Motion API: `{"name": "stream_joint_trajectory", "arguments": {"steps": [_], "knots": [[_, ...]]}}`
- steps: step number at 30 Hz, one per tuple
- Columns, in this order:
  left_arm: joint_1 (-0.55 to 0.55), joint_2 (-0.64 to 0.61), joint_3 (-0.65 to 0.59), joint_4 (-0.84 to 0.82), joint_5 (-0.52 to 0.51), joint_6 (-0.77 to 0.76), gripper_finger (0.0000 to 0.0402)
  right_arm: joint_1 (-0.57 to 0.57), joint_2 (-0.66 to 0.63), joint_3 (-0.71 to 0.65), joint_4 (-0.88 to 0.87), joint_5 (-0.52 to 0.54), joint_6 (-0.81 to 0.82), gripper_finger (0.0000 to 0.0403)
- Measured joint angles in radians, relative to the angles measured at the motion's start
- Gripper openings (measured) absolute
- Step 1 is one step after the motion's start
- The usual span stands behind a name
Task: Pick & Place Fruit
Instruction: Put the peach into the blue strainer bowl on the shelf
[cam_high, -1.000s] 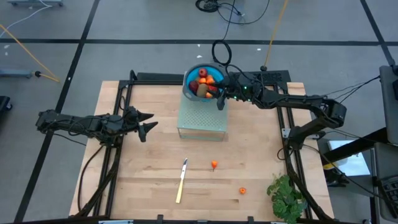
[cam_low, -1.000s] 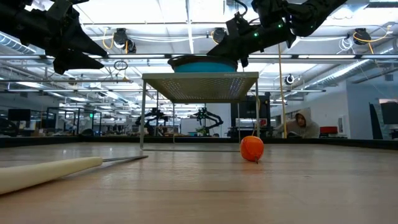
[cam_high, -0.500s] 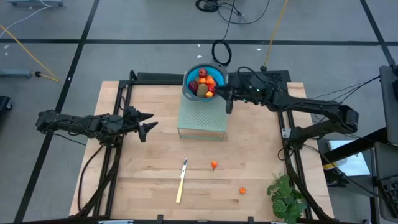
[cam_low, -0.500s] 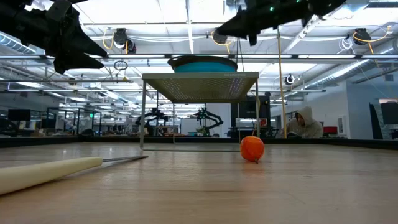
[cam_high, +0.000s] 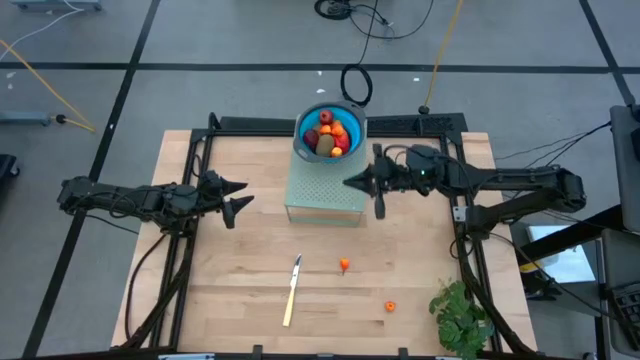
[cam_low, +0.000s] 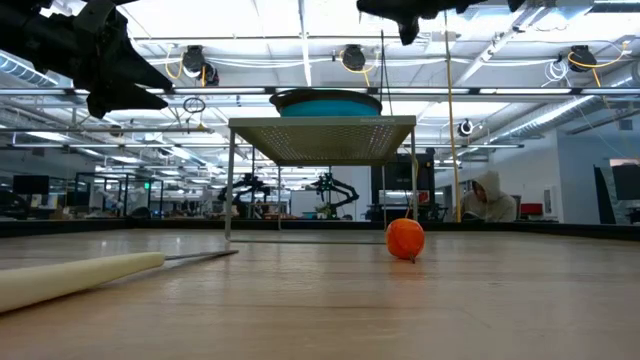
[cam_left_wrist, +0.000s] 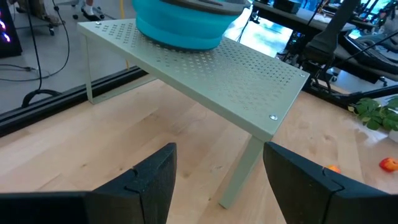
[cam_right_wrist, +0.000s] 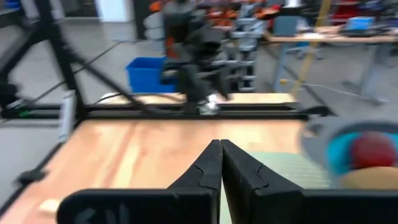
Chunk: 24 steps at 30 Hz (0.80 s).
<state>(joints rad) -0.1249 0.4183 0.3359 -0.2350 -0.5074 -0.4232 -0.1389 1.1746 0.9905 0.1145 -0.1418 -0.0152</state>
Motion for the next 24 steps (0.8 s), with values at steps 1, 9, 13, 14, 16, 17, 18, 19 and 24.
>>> {"name": "stream_joint_trajectory", "arguments": {"steps": [1,9,13,14,16,17,18,19,24], "knots": [[0.000,0.000,0.000,0.001,0.001,-0.001,0.0241,0.018,0.000,0.000,-0.006,-0.012,0.000,0.0001],[0.000,0.000,0.000,0.001,0.002,-0.008,0.0241,0.163,0.000,-0.022,-0.019,-0.045,0.002,0.0001],[0.000,0.000,0.000,0.001,0.003,-0.008,0.0241,0.234,0.006,-0.051,-0.017,-0.045,0.002,0.0001],[0.000,0.000,0.000,0.001,0.003,-0.008,0.0241,0.250,0.011,-0.058,-0.017,-0.045,0.002,0.0001],[0.000,0.000,0.000,0.001,0.005,-0.008,0.0241,0.285,0.021,-0.072,-0.022,-0.045,-0.001,0.0001],[0.000,0.000,0.000,0.001,0.005,-0.008,0.0241,0.301,0.029,-0.077,-0.022,-0.045,-0.004,0.0001],[0.000,0.000,0.000,0.001,0.005,-0.008,0.0241,0.315,0.039,-0.080,-0.015,-0.045,-0.007,0.0001],[0.000,0.000,0.000,0.001,0.005,-0.008,0.0241,0.330,0.049,-0.084,-0.014,-0.045,-0.012,0.0000],[0.000,0.000,0.000,0.001,0.013,-0.008,0.0241,0.383,0.106,-0.090,-0.016,-0.044,-0.054,0.0000]]}}
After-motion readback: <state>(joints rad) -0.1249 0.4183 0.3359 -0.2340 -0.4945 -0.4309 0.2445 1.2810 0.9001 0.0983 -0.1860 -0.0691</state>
